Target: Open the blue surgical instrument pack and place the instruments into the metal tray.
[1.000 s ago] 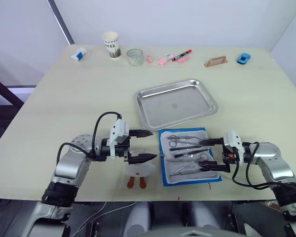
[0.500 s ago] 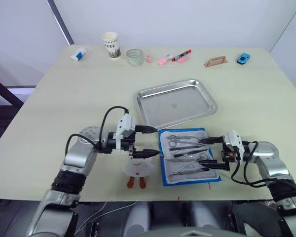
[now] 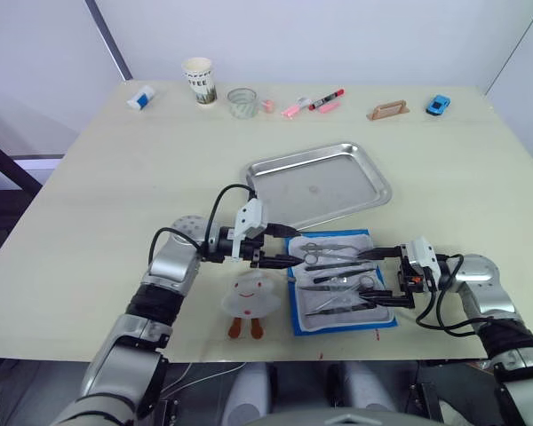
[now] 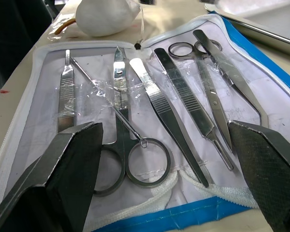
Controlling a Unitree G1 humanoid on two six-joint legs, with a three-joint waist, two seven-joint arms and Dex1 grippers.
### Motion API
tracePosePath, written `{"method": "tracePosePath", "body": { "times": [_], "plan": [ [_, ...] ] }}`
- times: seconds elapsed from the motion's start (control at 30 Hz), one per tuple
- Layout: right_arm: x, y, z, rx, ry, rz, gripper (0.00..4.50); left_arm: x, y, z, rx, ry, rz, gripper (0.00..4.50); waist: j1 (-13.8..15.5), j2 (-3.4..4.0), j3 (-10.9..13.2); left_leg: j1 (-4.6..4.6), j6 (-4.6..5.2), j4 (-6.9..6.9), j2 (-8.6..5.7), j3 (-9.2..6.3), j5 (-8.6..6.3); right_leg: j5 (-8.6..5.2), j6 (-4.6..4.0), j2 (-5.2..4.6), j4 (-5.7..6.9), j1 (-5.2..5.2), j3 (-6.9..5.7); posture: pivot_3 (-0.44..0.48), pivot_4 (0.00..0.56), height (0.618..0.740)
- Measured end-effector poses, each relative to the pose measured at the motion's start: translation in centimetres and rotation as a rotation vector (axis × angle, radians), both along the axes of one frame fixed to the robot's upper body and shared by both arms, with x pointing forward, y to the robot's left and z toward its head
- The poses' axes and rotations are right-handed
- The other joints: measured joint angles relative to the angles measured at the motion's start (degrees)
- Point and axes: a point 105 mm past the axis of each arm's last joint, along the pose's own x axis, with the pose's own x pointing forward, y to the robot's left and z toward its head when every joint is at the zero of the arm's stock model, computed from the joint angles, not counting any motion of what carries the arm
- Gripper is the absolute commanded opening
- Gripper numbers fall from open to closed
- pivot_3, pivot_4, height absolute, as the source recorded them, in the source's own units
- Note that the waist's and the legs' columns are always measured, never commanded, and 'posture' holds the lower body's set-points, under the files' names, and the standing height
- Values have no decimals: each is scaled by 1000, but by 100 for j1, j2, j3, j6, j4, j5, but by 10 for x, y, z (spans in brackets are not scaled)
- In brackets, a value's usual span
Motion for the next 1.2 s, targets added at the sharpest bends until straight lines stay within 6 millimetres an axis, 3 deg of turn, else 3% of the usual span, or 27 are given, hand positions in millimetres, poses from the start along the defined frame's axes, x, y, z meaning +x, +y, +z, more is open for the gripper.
{"method": "tracePosePath", "body": {
  "times": [0.07, 0.1, 0.17, 1.1, 1.2],
  "plan": [
    [0, 0, 0, -1, -1, 0, 4500, 1, -5, -2, 18, -23, -2, 2512, 1, 0, 0, 0, 0, 0, 0, 0, 0, 0, 0, 0, 0, 0, 0, 0, 150, 740],
    [0, 0, 0, -3, -4, 0, 4500, 1, -9, -5, 29, -25, -5, 2000, 0, 0, 0, 0, 0, 0, 0, 0, 0, 0, 0, 0, 1, 0, 0, 0, 150, 740],
    [0, 0, 0, -4, -6, -1, 4500, 1, -11, -7, 33, -26, 1, 1633, 0, 0, 0, 0, 0, 0, 0, 0, 0, 0, 0, 0, 1, 0, 0, 0, 150, 740],
    [0, 2, 0, -10, -17, -23, 4500, 14, -25, -20, 203, -93, 28, 1633, -12, 0, 0, 1, 0, 0, 0, -1, 0, 0, 0, 0, 3, 0, 0, 0, 150, 740],
    [0, 2, 0, -10, -17, -24, 4500, 15, -25, -19, 212, -95, 29, 521, -12, 0, 0, 1, 0, 0, 0, 0, 0, 0, 0, 0, 3, 0, 0, 0, 150, 740]
  ]
}}
